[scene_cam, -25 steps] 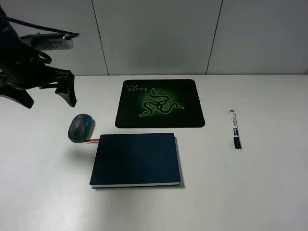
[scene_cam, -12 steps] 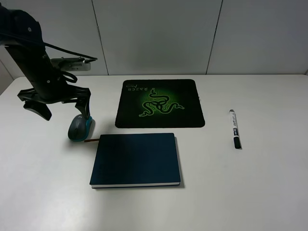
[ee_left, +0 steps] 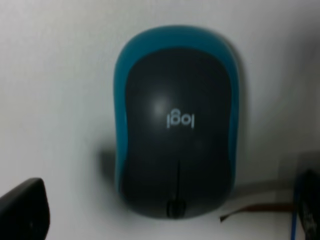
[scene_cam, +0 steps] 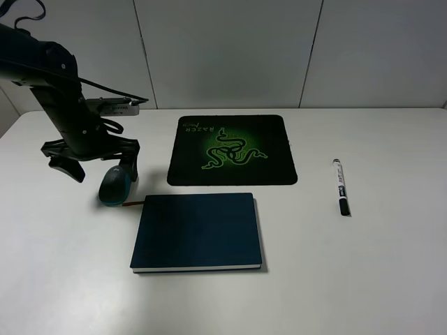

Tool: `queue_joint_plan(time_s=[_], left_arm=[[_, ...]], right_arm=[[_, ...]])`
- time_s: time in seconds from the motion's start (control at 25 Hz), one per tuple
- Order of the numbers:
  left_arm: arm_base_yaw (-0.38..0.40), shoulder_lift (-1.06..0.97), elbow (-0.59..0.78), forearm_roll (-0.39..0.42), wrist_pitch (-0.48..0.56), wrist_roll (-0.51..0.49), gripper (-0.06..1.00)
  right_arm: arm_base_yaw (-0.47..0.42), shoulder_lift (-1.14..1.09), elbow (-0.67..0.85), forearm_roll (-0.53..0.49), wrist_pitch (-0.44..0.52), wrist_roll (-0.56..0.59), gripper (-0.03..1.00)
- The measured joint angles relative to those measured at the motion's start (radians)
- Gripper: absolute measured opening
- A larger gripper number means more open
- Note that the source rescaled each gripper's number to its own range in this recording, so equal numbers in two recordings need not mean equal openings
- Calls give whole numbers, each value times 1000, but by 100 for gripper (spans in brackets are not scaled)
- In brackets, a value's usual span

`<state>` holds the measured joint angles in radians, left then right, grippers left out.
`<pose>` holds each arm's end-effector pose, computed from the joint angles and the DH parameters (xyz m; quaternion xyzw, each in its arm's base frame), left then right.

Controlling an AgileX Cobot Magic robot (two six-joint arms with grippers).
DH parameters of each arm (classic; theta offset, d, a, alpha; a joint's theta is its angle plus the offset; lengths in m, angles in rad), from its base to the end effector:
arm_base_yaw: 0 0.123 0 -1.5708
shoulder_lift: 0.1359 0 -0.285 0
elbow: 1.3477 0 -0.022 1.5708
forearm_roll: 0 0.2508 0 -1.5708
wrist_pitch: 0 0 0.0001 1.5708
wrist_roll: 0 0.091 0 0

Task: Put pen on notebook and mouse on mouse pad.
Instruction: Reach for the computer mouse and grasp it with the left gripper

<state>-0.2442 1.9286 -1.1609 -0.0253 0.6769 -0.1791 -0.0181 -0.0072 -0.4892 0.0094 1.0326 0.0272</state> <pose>0.3519 -0.0892 0.1443 0.0234 0.9940 -0.0311 0.1022 -0.0035 0.0008 0.2765 0.0191 0.8466 0.0071 0.5319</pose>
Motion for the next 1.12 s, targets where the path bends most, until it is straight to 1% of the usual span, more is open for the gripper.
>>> queue_joint_plan(time_s=[0.2, 0.68, 0.76, 0.84, 0.88, 0.96, 1.08, 1.12], left_arm=[[0, 36, -4, -2, -37, 0, 100], [0, 119, -5, 3, -65, -2, 100], [0, 121, -6, 4, -66, -2, 97], [0, 123, -6, 7, -66, -2, 85], [0, 124, -6, 13, -66, -2, 75], [0, 125, -7, 18, -66, -2, 53], [0, 125, -7, 18, -69, -2, 18], [0, 125, -7, 18, -70, -2, 8]], right_arm=[[0, 0, 0, 0, 0, 0, 100], [0, 0, 0, 0, 0, 0, 100], [0, 0, 0, 0, 0, 0, 100], [0, 0, 0, -1, 0, 0, 100], [0, 0, 0, -1, 0, 0, 100], [0, 0, 0, -1, 0, 0, 100], [0, 0, 0, -1, 0, 0, 100], [0, 0, 0, -1, 0, 0, 100]])
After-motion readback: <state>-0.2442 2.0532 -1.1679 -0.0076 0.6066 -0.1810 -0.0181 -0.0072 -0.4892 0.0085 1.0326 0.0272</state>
